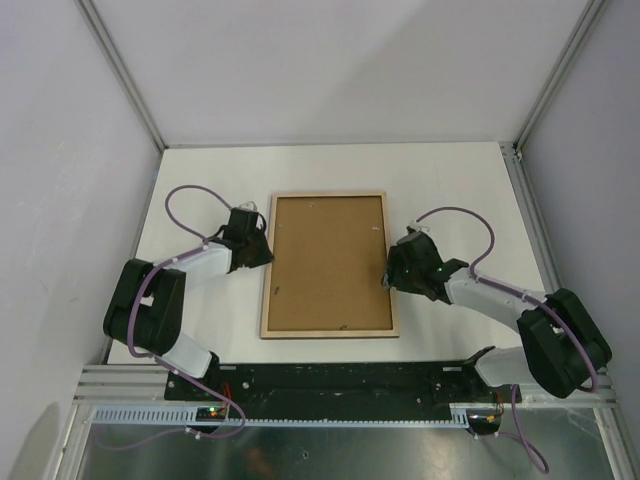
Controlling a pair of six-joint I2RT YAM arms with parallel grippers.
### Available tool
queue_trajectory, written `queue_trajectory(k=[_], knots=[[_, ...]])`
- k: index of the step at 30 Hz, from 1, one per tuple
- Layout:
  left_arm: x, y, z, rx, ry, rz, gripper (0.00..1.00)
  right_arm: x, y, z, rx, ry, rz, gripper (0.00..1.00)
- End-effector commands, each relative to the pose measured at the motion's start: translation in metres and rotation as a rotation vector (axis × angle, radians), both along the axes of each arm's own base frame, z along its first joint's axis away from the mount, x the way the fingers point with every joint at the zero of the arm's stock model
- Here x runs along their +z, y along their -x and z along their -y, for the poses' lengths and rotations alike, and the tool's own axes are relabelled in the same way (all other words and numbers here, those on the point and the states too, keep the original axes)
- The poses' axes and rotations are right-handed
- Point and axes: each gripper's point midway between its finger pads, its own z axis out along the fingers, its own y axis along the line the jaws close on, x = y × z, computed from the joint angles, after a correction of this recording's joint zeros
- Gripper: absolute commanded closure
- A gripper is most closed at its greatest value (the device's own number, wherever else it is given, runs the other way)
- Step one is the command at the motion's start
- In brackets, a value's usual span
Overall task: Put the photo into the frame
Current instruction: Press the fastener onto the backboard.
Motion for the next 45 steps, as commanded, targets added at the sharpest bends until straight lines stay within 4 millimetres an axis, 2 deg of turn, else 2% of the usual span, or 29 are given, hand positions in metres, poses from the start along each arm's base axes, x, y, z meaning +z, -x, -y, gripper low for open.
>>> queue_trajectory(k=[1, 5, 10, 16, 23, 28, 33, 39, 45], knots=[[-0.001, 0.0, 0.003, -0.026, 0.024, 0.0, 1.0, 0.029, -0.037, 0.015, -0.049, -0.031, 0.133, 0.33], [-0.002, 0.002, 0.009, -0.065, 0.045, -0.016, 1.0, 0.042, -0.08, 0.02, -0.058, -0.03, 0.209, 0.26], [-0.003, 0.006, 0.014, -0.098, 0.064, -0.035, 1.0, 0.046, -0.136, 0.011, -0.035, -0.032, 0.266, 0.22], [-0.002, 0.007, 0.015, -0.111, 0.061, -0.041, 1.0, 0.036, -0.174, -0.001, -0.006, -0.018, 0.282, 0.19], [-0.002, 0.007, 0.015, -0.119, 0.058, -0.047, 1.0, 0.014, -0.191, -0.002, -0.023, 0.034, 0.242, 0.18], [-0.001, 0.007, 0.015, -0.119, 0.054, -0.049, 1.0, 0.009, -0.196, -0.004, -0.004, 0.099, 0.246, 0.2], [0.001, 0.004, 0.015, -0.122, 0.051, -0.045, 1.0, 0.006, -0.196, -0.002, 0.009, 0.139, 0.249, 0.3], [0.004, 0.0, 0.014, -0.121, 0.041, -0.042, 1.0, 0.004, -0.193, -0.002, 0.041, 0.229, 0.263, 0.34], [0.007, -0.002, 0.014, -0.122, 0.039, -0.039, 1.0, -0.006, -0.193, 0.001, 0.055, 0.308, 0.227, 0.36]])
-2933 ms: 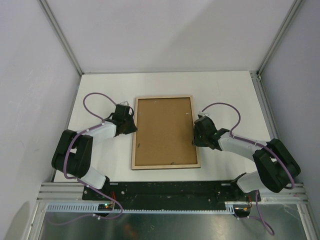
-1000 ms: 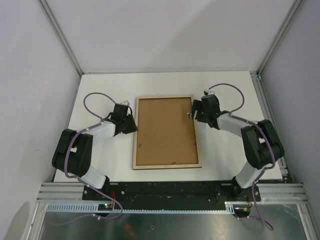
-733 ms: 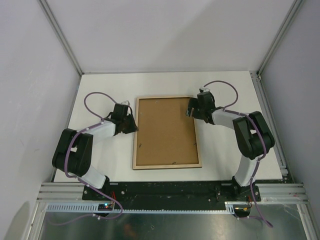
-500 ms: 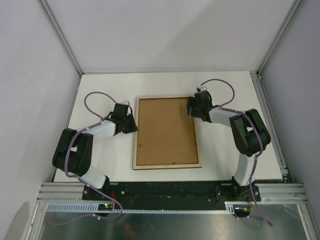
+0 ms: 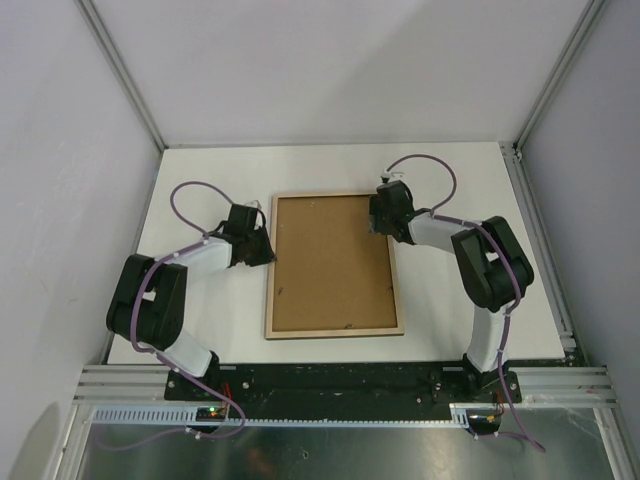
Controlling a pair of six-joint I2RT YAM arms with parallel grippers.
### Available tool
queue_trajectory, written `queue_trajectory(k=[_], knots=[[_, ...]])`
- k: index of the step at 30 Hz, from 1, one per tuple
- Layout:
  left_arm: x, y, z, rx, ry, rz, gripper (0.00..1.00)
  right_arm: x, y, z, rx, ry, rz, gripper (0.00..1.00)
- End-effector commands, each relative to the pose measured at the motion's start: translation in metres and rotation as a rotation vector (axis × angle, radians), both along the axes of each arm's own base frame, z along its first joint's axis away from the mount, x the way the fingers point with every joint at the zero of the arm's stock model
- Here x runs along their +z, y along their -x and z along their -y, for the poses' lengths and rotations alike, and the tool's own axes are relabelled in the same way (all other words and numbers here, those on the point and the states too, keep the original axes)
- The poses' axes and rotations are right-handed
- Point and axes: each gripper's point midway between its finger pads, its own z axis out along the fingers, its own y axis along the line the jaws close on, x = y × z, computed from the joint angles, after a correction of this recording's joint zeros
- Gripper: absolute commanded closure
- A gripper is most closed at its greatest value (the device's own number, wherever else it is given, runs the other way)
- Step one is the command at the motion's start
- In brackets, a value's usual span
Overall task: Put the photo into the frame
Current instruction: Press the fastener onto the backboard.
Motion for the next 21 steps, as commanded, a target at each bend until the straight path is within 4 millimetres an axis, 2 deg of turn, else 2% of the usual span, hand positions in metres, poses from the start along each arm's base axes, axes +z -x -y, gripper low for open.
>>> queue_trajectory(k=[1, 7, 17, 21], knots=[[0.007, -0.005, 0.005, -0.032, 0.009, 0.004, 1.0, -0.004, -0.007, 0.007, -0.011, 0.101, -0.005, 0.37], [0.009, -0.006, 0.003, -0.03, -0.001, 0.007, 1.0, -0.008, -0.009, 0.011, -0.021, 0.13, -0.017, 0.46], [0.01, -0.008, 0.0, -0.026, -0.006, 0.009, 1.0, -0.018, -0.002, 0.019, -0.048, 0.09, -0.08, 0.73], [0.012, -0.01, 0.0, -0.024, -0.004, 0.012, 1.0, -0.021, 0.004, 0.022, -0.066, 0.075, -0.112, 0.78]])
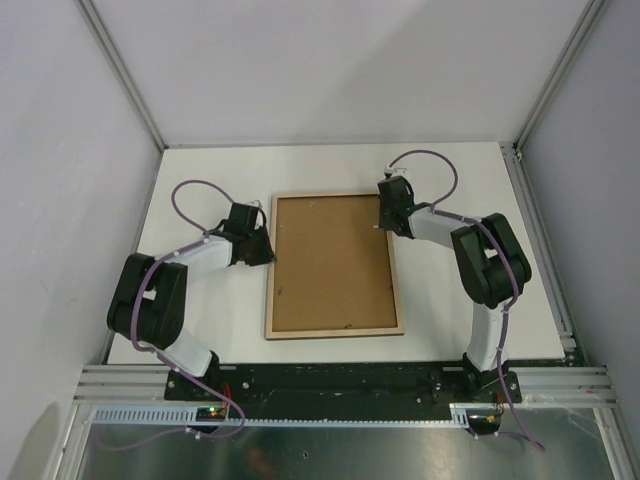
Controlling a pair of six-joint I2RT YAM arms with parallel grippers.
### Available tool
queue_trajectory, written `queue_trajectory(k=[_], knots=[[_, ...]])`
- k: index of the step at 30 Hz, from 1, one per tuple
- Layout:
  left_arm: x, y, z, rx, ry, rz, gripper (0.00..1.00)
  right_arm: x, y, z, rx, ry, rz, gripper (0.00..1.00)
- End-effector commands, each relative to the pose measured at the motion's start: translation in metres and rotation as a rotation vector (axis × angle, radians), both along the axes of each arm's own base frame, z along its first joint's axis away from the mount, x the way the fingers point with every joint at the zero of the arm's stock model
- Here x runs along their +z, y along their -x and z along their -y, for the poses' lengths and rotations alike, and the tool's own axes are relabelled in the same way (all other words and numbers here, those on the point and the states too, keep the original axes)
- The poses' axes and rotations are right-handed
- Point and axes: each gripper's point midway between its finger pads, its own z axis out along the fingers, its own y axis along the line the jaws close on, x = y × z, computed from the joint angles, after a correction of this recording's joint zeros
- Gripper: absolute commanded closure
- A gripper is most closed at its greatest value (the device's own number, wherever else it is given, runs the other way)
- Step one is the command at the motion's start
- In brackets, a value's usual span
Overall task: Put the photo into the frame
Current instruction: Press the fastener onto the backboard.
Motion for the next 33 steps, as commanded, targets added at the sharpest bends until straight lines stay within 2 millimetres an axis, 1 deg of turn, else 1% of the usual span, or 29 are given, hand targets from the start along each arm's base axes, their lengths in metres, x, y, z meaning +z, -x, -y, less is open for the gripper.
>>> queue_trajectory(k=[1, 6, 8, 12, 14, 16, 18, 19, 21, 23, 25, 30, 33], knots=[[0.012, -0.01, 0.002, -0.013, 0.011, 0.024, 1.0, -0.022, 0.019, 0.01, -0.031, 0.011, -0.115, 0.78], [0.015, -0.01, 0.002, -0.013, 0.015, 0.029, 1.0, -0.017, 0.033, 0.009, -0.034, -0.04, -0.126, 0.83], [0.017, -0.009, 0.002, -0.014, 0.018, 0.033, 1.0, -0.015, 0.042, 0.007, -0.026, -0.066, -0.129, 0.84], [0.023, -0.003, 0.004, -0.018, 0.042, 0.038, 1.0, -0.017, 0.062, 0.004, -0.016, -0.097, -0.144, 0.85], [0.026, -0.001, 0.004, -0.018, 0.048, 0.045, 0.99, -0.02, 0.076, 0.005, -0.014, -0.11, -0.158, 0.84], [0.029, 0.001, 0.002, -0.015, 0.044, 0.057, 0.96, -0.02, 0.086, 0.006, -0.008, -0.117, -0.163, 0.82], [0.034, 0.001, 0.001, -0.011, 0.041, 0.067, 0.92, -0.018, 0.093, 0.008, -0.005, -0.118, -0.162, 0.77], [0.036, 0.0, 0.001, -0.01, 0.041, 0.073, 0.9, -0.016, 0.095, 0.009, -0.003, -0.119, -0.158, 0.73], [0.04, -0.003, 0.001, -0.007, 0.042, 0.084, 0.82, -0.012, 0.095, 0.012, -0.002, -0.121, -0.15, 0.64], [0.044, -0.009, 0.0, -0.002, 0.035, 0.094, 0.76, -0.007, 0.092, 0.014, -0.002, -0.136, -0.136, 0.57], [0.05, -0.018, 0.0, 0.003, 0.029, 0.106, 0.71, -0.001, 0.087, 0.017, -0.003, -0.15, -0.119, 0.52], [0.062, -0.04, -0.005, 0.016, 0.024, 0.132, 0.63, 0.01, 0.078, 0.017, 0.024, -0.169, -0.077, 0.46], [0.061, -0.049, -0.011, 0.028, 0.012, 0.131, 0.6, 0.011, 0.076, 0.014, 0.064, -0.17, -0.065, 0.43]])
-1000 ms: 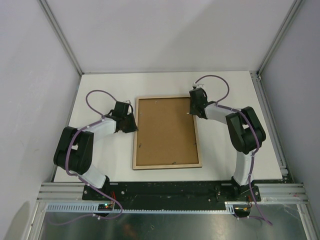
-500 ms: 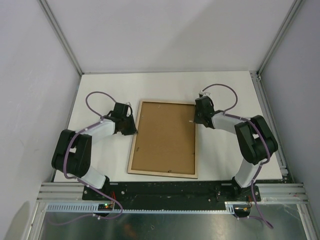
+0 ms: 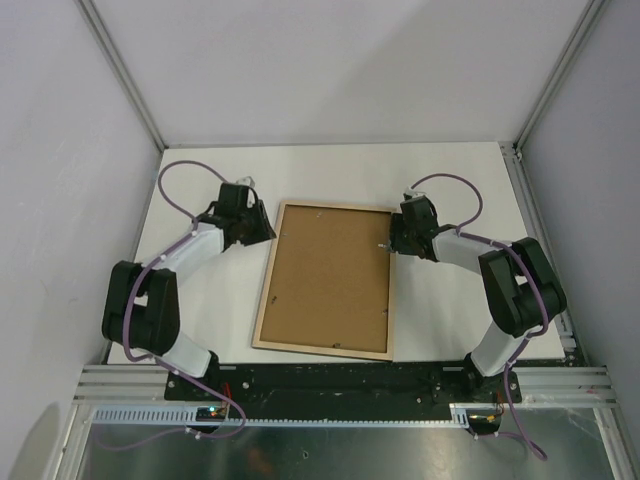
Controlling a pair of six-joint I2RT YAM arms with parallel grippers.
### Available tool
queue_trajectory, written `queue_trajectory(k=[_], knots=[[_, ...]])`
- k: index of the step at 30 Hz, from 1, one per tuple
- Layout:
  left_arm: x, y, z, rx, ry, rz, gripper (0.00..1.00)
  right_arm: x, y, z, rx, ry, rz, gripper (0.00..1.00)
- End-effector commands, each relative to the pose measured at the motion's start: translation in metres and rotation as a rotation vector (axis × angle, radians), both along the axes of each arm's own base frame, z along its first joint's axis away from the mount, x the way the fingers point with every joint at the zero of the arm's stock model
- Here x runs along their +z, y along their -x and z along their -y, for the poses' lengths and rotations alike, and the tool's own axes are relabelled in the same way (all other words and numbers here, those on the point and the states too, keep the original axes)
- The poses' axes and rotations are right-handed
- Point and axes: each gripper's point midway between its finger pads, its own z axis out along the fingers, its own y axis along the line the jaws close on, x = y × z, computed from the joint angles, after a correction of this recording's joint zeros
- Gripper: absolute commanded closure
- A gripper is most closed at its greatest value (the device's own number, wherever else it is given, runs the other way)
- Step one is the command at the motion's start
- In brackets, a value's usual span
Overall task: Put the photo into the frame
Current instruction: Press the fastener onto the backboard.
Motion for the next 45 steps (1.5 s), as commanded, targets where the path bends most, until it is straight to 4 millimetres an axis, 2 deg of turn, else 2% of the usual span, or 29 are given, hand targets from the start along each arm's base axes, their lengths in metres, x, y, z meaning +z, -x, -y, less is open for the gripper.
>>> queue_trajectory(k=[1, 12, 23, 35, 39, 45], knots=[[0.009, -0.026, -0.01, 0.02, -0.024, 0.046, 0.6, 0.015, -0.006, -0.006, 0.067, -0.019, 0.056, 0.42], [-0.016, -0.047, -0.008, 0.006, -0.039, -0.014, 0.64, 0.01, -0.008, -0.012, 0.128, -0.008, 0.057, 0.35], [-0.041, -0.044, -0.014, 0.007, -0.083, -0.073, 0.68, 0.01, -0.008, -0.016, 0.152, 0.005, 0.063, 0.34], [-0.053, -0.042, -0.018, 0.011, -0.109, -0.101, 0.7, 0.004, -0.006, -0.024, 0.177, 0.023, 0.056, 0.34], [-0.052, -0.043, -0.018, 0.01, -0.11, -0.098, 0.71, -0.002, -0.007, -0.022, 0.165, 0.036, 0.039, 0.37], [-0.053, -0.044, -0.019, 0.008, -0.113, -0.098, 0.72, -0.01, -0.011, -0.02, 0.117, 0.047, 0.024, 0.49]])
